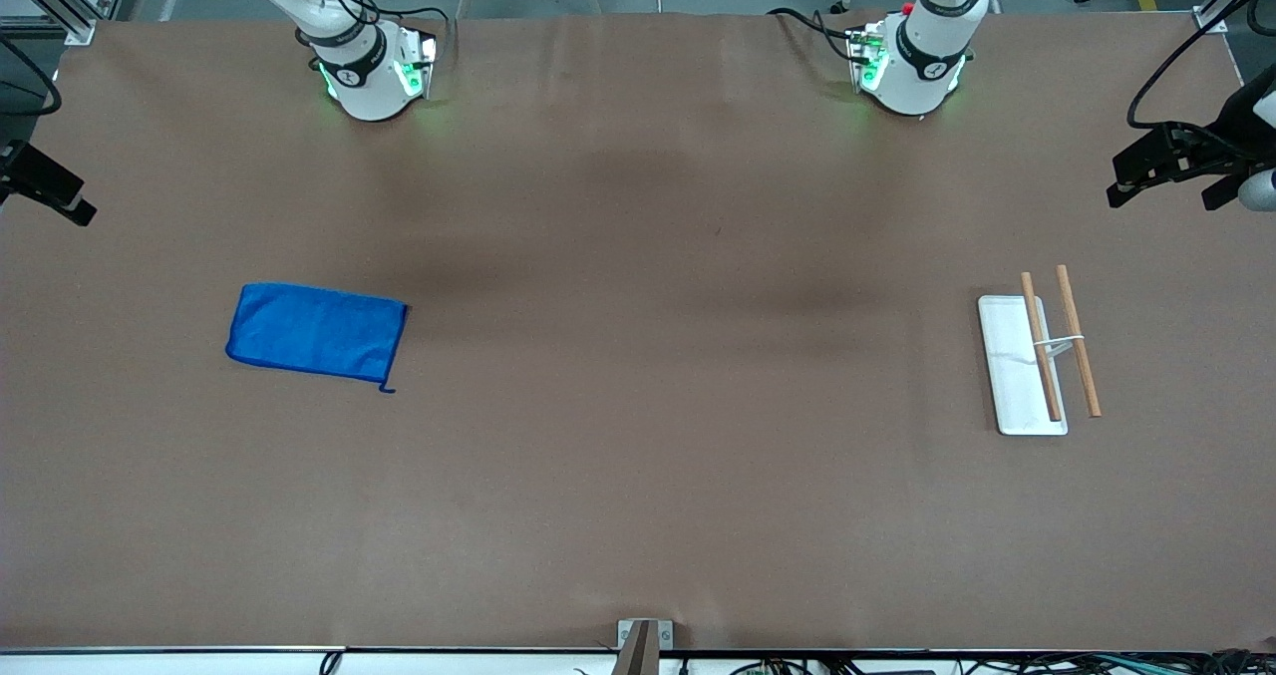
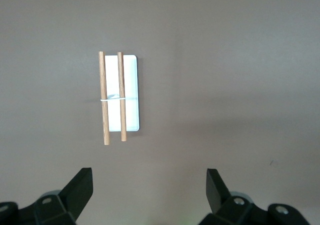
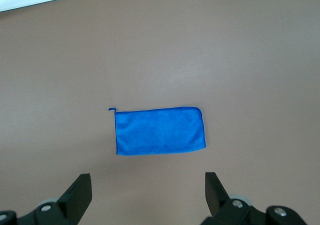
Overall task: Right arm passes towel to left arm to hang
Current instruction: 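Move the right gripper toward the blue towel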
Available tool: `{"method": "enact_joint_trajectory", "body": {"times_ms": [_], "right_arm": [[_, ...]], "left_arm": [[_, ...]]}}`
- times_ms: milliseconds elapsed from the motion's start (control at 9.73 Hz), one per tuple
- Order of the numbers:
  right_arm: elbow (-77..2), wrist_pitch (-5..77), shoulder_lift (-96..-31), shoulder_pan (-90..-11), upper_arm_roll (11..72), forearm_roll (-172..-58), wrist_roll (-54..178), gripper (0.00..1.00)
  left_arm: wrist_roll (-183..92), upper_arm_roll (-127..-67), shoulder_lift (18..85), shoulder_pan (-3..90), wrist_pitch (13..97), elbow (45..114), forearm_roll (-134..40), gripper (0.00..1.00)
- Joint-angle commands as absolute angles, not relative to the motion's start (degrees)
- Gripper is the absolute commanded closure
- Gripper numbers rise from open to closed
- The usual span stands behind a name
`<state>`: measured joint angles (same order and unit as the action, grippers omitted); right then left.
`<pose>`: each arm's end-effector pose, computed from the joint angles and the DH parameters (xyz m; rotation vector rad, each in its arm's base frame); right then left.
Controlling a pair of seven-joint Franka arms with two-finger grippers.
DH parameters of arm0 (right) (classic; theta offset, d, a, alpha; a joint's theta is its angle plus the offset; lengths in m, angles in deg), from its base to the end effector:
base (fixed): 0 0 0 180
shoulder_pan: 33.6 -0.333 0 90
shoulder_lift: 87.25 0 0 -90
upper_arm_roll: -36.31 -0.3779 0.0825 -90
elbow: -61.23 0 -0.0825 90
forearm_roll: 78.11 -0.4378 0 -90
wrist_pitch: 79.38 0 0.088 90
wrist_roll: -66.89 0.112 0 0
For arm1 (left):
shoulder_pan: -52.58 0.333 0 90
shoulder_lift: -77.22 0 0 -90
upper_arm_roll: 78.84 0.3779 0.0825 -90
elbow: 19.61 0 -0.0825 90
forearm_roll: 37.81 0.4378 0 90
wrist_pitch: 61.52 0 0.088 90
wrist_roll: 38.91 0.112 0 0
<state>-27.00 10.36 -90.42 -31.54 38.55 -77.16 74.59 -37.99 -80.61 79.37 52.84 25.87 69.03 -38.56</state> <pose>0.5856 -0.0467 0.7303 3.1097 -0.3281 0.1283 0.5897 -0.0175 0.7123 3.1288 -0.0674 0.0245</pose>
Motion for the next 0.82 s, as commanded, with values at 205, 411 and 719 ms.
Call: {"method": "enact_joint_trajectory", "body": {"times_ms": [205,411,719], "right_arm": [[-27.0,10.4,-90.4,-31.6,38.7,-77.1,75.0,0.00],[-28.4,10.9,-90.5,-31.6,38.7,-77.1,75.0,0.00],[-42.2,21.2,-89.0,-31.7,38.7,-77.1,74.3,0.00]], "left_arm": [[-38.5,-81.0,78.3,52.9,25.0,69.5,-37.6,0.00],[-38.6,-80.9,78.0,52.9,25.0,69.4,-37.6,0.00],[-38.6,-81.0,77.9,52.8,25.0,69.4,-37.5,0.00]]}}
